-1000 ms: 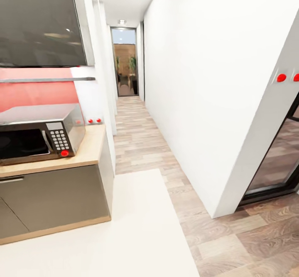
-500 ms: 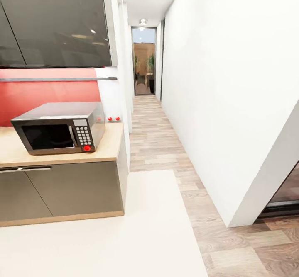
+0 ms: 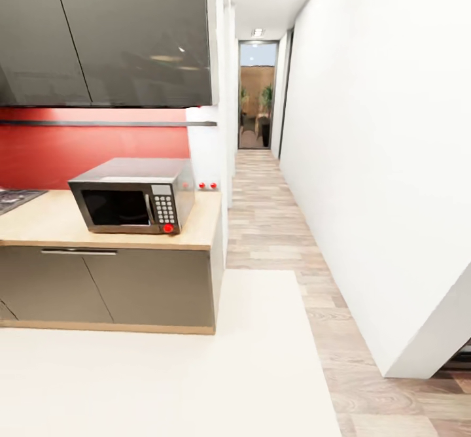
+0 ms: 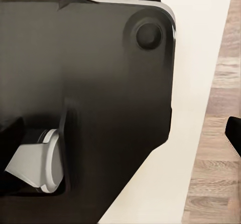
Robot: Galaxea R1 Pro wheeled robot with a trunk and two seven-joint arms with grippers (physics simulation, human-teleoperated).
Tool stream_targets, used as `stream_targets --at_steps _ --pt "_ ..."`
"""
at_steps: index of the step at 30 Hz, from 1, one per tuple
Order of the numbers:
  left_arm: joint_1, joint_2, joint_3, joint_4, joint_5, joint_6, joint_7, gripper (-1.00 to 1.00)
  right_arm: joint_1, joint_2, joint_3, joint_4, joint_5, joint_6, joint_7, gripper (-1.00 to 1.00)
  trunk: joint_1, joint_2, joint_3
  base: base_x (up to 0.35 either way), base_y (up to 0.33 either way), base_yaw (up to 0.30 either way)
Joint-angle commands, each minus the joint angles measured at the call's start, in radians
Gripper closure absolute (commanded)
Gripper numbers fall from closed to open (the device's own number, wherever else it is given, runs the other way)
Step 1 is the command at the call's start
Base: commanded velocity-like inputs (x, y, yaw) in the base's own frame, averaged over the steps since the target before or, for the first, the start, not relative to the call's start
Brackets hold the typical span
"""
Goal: Set up a coffee station on the kitchen countertop: keep the coffee maker on the countertop, move the bottle of coffee from the kitchen shelf to the counter next to the coffee maker, place a paper coffee filter on top of the coffee maker, put the saucer next to the coffee maker with the coffee cup on the saucer, and place the electric kettle next to the coffee maker.
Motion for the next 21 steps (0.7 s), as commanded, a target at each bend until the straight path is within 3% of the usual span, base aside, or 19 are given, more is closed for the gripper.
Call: stream_targets --at_steps 1,21 --pt "-0.001 0.0 0.001 0.001 0.009 -0.003 0.001 -1.0 0.0 0.0 0.0 0.0 0.0 -0.003 0.0 -1.0 -0.004 0.006 0.001 0.0 0.0 0.274" --pt "-0.001 0.001 0.0 -0.001 0.009 -0.003 0.001 -1.0 0.0 0.0 0.0 0.0 0.0 -0.003 0.0 -1.0 -0.08 0.146 0.055 0.0 0.0 0.274"
